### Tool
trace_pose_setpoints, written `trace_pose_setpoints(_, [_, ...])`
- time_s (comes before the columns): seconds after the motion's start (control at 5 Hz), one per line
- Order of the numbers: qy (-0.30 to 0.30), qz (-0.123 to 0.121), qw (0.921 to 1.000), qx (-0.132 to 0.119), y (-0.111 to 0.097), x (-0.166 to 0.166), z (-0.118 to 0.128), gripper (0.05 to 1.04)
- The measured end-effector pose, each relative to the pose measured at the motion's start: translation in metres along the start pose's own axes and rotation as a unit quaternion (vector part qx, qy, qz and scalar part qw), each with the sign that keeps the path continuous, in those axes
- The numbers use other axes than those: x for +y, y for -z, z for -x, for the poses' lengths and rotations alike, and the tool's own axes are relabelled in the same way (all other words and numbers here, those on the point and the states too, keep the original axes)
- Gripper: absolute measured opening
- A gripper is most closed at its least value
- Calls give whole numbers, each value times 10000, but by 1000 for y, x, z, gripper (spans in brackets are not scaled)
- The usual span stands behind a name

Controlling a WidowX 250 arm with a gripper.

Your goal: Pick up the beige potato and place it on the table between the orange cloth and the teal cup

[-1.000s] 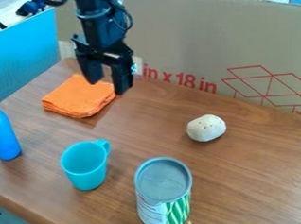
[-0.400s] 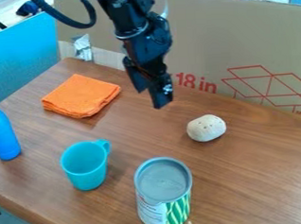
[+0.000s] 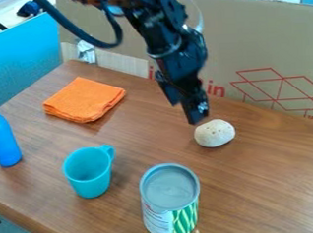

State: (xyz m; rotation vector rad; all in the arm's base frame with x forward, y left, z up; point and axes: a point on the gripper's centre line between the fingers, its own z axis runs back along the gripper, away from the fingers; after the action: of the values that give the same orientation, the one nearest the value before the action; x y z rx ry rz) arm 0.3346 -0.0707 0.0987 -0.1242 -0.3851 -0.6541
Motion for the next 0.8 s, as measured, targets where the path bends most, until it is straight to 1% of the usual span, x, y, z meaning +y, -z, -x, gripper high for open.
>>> trace_pose_setpoints(0.2, [126,68,9999,77,10,-3,-7,1001])
trace_pose_setpoints(0.4, [317,48,9994,150,22,3,-15,1001])
trace_pose_setpoints(0.6, [489,-41,9983,298,35,4,-23,1001])
trace_pose_setpoints(0.8, [536,86,9977,412,46,0,-26,1001])
